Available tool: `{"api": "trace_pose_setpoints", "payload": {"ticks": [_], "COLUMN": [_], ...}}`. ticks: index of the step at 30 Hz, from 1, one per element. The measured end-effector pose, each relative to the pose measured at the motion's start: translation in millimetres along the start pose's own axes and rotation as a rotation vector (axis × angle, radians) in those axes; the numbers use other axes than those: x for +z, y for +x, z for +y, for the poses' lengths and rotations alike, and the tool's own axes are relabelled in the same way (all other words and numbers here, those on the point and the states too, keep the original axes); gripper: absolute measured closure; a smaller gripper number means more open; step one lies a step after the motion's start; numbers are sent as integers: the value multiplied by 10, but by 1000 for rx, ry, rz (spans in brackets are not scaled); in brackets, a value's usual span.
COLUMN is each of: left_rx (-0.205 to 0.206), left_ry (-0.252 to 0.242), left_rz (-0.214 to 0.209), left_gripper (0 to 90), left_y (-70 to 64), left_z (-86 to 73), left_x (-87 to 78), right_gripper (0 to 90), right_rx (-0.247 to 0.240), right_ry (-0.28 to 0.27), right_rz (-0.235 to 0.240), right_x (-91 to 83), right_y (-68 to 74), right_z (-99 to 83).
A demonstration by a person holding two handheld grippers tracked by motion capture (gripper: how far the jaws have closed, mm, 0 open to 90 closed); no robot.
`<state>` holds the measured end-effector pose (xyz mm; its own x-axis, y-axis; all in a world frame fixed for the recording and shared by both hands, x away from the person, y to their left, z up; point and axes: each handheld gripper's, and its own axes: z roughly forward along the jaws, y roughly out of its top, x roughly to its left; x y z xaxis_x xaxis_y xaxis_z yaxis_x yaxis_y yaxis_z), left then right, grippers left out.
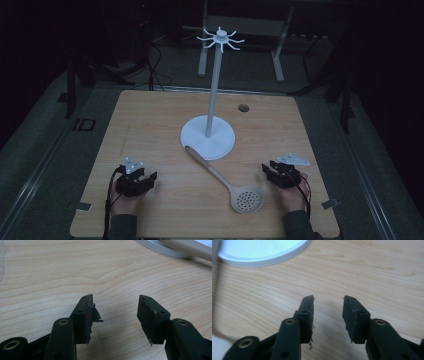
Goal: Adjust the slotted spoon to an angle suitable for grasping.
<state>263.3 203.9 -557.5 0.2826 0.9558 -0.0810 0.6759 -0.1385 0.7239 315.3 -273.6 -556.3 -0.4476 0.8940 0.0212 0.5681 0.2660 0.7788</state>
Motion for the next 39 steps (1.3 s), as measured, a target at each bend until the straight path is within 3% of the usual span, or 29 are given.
{"api": "trace_pose_setpoints", "payload": {"ticks": [5,9,13,19,28,39], "left_rx": [-1,-2,-2,1,-1,0], "left_ry": [-4,-2,-1,0,-2,-2], "left_rz": [3,5,7,7,6,5], "left_gripper": [471,468,468,468,468,468], "left_y": [1,2,9,-4,3,12], "left_z": [1,-1,-1,-4,-3,-3], "left_x": [-10,-9,-9,-4,-13,-17], "right_gripper": [637,675,683,691,709,697], "right_rx": [-23,-81,-122,-123,-183,-265], "right_ry": [-12,-33,-45,-57,-47,-1], "right_rz": [-6,-23,-12,29,66,94], "right_x": [-85,-205,-257,-317,-356,-269], "right_y": [71,231,350,504,712,940], "right_z": [32,124,209,335,587,836]}}
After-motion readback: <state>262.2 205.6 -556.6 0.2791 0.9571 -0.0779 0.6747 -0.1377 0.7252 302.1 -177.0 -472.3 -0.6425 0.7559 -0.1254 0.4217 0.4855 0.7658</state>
